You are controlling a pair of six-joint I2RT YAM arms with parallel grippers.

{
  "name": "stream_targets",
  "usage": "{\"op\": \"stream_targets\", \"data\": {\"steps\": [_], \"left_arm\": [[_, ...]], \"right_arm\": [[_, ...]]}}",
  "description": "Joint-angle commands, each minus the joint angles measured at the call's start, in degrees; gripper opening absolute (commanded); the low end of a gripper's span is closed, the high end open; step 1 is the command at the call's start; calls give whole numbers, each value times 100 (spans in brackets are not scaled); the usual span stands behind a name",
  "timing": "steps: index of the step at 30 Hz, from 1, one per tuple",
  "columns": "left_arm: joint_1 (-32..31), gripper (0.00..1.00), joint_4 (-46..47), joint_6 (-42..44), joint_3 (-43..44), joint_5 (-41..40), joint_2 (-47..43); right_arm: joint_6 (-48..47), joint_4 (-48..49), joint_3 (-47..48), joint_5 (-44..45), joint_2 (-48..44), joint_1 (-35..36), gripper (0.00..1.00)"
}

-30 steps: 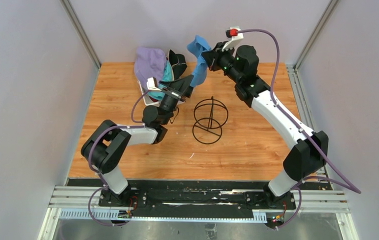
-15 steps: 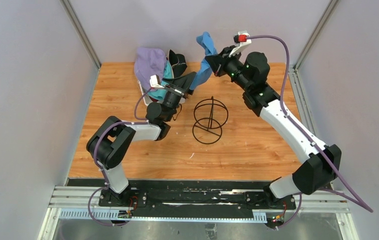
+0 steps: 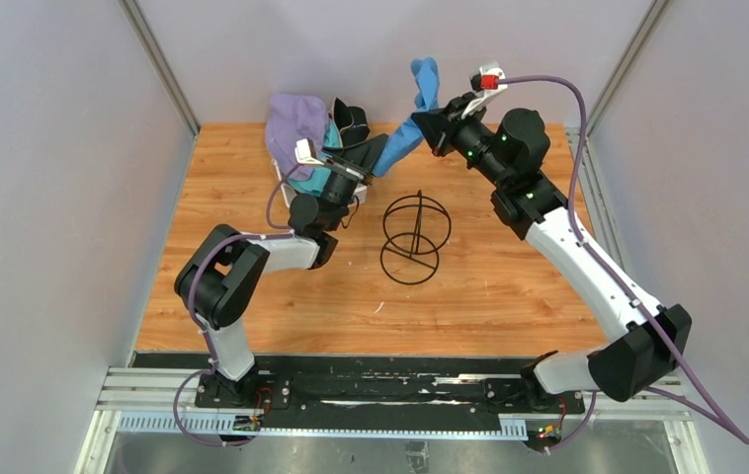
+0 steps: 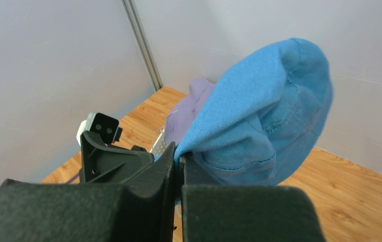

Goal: Stack the hats
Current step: Place the hat on the hat stand.

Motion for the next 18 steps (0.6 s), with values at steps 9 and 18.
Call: {"op": "stream_targets", "data": {"steps": [9,18], "left_arm": [[69,0,-300,285,1050,1192,-348],[-241,0,-1847,1201,1012,1566,-1232]], "right_arm": [[-671,-672,144,450,-550,-89,1],[-1032,-1860,538,1148,-958,-119,1]]}}
